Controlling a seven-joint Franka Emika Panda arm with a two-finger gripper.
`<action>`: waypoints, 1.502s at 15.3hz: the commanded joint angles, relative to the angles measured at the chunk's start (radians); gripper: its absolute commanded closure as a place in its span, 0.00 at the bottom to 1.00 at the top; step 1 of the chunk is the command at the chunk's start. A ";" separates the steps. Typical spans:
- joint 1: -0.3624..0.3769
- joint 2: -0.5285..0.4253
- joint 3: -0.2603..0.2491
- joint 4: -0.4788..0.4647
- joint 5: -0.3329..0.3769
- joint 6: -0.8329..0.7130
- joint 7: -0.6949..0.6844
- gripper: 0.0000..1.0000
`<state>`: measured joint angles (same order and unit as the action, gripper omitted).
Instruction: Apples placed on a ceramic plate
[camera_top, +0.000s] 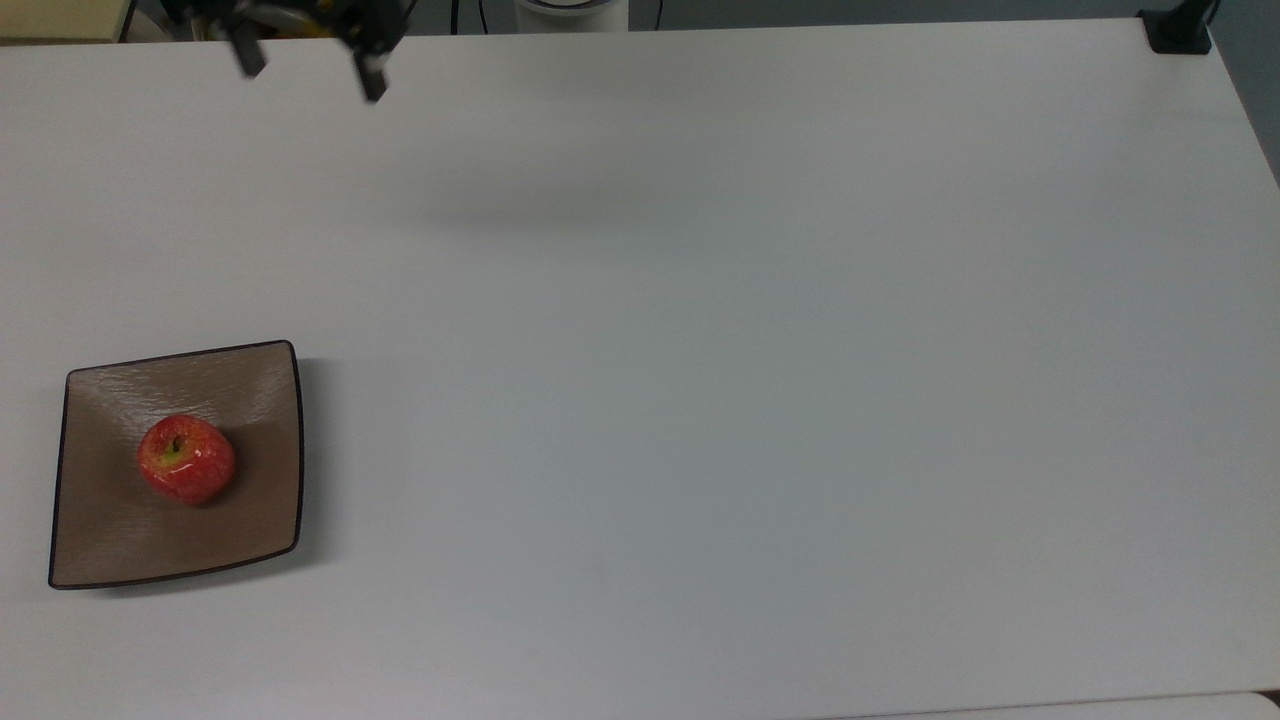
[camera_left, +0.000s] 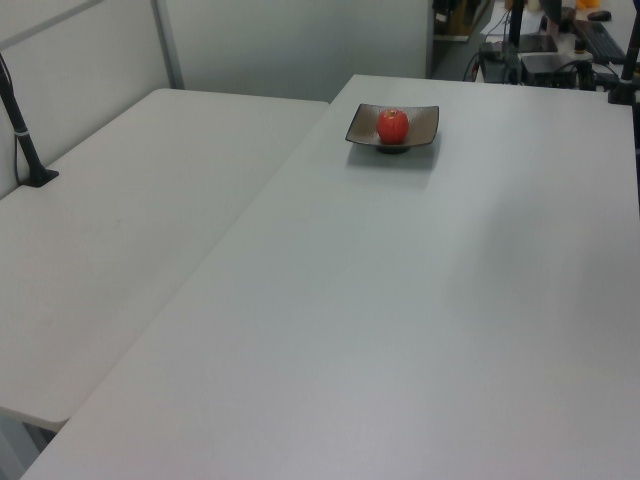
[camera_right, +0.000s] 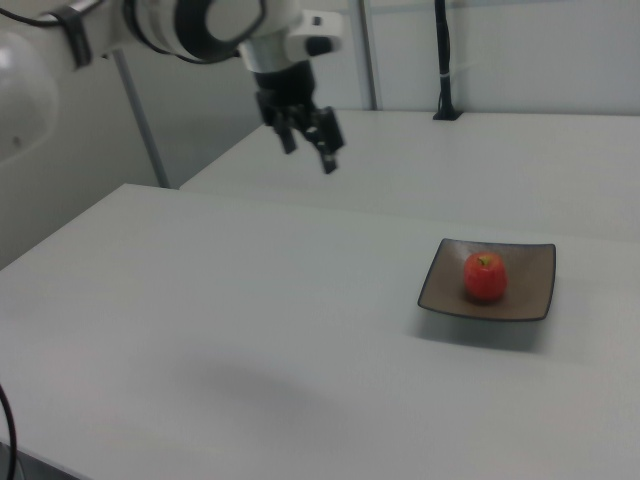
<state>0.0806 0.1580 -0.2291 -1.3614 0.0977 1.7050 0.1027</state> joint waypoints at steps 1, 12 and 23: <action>0.067 -0.086 0.037 -0.048 -0.009 -0.140 0.092 0.00; 0.068 -0.212 0.231 -0.218 -0.061 -0.187 0.039 0.00; 0.059 -0.215 0.180 -0.272 -0.049 -0.002 -0.152 0.00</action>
<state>0.1324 -0.0218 -0.0427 -1.5936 0.0438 1.6771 -0.0339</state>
